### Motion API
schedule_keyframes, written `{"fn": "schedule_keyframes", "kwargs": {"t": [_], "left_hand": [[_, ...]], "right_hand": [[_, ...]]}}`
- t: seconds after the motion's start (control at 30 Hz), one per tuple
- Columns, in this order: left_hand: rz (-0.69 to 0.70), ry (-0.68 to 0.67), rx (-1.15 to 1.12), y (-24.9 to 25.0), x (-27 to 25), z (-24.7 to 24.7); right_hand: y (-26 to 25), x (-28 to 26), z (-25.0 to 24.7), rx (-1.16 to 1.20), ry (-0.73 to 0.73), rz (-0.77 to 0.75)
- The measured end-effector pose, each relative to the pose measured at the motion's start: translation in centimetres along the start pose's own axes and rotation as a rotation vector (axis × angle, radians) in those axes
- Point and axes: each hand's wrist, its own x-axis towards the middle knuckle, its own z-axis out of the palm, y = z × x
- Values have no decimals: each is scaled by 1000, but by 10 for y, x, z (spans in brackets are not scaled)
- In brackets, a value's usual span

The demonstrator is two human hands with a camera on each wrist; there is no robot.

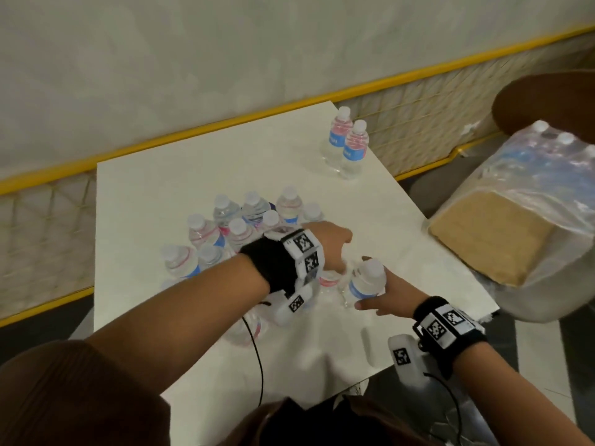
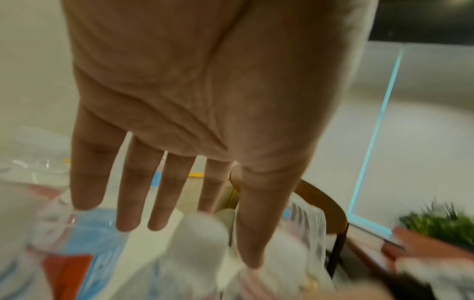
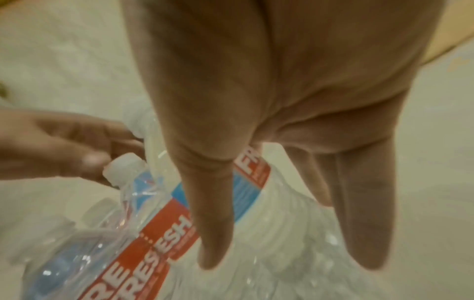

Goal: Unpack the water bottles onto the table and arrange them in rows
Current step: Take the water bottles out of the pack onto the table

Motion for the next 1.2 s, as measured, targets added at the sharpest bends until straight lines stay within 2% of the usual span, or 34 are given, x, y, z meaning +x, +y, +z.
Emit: {"fn": "schedule_keyframes", "kwargs": {"t": [0.07, 0.2, 0.27, 0.33, 0.4, 0.57, 0.87, 1.03, 1.2], "left_hand": [[-23, 70, -52, -11, -5, -19], [-155, 186, -157, -56, -11, -58], [-235, 188, -136, -77, -12, -65], [-274, 118, -105, -91, -10, -63], [-257, 35, -112, -96, -6, -56], [-170, -11, -167, -91, 19, -49], [-115, -134, -58, -88, 40, -48], [-103, -105, -65, -80, 45, -43], [-85, -140, 26, -70, 46, -40]], "right_hand": [[0, 12, 14, 99, 26, -23], [-12, 26, 31, 137, -13, -40], [-18, 31, 37, 110, -44, -55], [-24, 36, 42, 81, -65, -64], [-30, 40, 45, 66, -77, -73], [-52, 50, 51, 1, -94, -92], [-68, 64, 57, -94, -111, -108], [-75, 66, 57, -158, -142, -115], [-78, 64, 61, -152, -179, -95]]}}
